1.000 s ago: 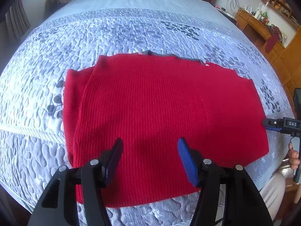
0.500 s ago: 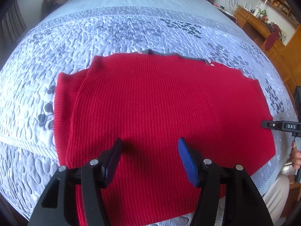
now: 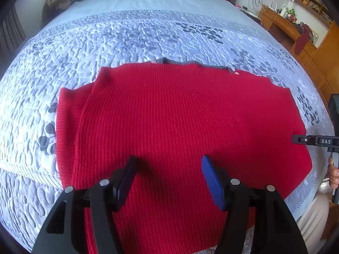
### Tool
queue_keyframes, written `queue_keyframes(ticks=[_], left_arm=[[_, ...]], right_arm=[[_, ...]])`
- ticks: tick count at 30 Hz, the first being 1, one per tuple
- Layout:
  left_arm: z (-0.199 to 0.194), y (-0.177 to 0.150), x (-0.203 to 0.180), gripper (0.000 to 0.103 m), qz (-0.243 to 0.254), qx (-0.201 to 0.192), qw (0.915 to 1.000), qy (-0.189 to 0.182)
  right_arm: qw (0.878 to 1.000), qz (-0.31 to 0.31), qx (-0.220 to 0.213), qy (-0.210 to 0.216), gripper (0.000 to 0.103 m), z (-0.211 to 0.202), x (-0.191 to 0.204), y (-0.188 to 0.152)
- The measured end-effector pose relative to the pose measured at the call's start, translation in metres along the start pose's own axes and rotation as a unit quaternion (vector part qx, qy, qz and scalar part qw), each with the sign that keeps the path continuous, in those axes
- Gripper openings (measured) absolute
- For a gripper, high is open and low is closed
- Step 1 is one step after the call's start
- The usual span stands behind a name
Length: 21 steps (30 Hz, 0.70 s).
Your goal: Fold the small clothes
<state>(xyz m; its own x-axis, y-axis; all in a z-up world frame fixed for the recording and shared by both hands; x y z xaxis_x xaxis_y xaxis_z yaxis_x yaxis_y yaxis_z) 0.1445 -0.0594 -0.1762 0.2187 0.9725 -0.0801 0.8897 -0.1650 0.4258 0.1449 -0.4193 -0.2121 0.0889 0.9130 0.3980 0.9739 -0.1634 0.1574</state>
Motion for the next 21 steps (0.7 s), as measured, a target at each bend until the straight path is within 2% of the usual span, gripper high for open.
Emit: queue_keyframes(ticks=[4,11,21], left_arm=[[0.002,-0.001,0.000,0.065,0.003,-0.002,1.0000,-0.001],[0.009,-0.004,0.000,0.069,-0.002,-0.008,0.9999,-0.007],[0.021,-0.006,0.005,0.072,-0.007,-0.008,0.9994,-0.034]], right_arm=[[1.000,-0.009,-0.003,-0.008,0.016,0.004,0.000,-0.002],[1.000,0.010,-0.007,0.005,0.017,0.008,-0.005,-0.002],[1.000,0.022,0.002,-0.018,0.016,0.012,-0.003,0.001]])
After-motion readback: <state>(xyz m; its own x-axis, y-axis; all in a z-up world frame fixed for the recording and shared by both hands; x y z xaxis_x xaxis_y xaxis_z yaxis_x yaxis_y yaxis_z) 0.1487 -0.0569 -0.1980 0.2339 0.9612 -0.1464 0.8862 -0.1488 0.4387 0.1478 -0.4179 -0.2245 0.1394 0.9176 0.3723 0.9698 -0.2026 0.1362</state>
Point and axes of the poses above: each gripper's, at about its wrist camera, not at the fingertips, and z roughly the way its jaws point, x to its left, y to its top, the point moved 4 cm from there along z, roughly the way its jaws point, and after that the axes turned 3 degrees about y, right-handed, at the moved point
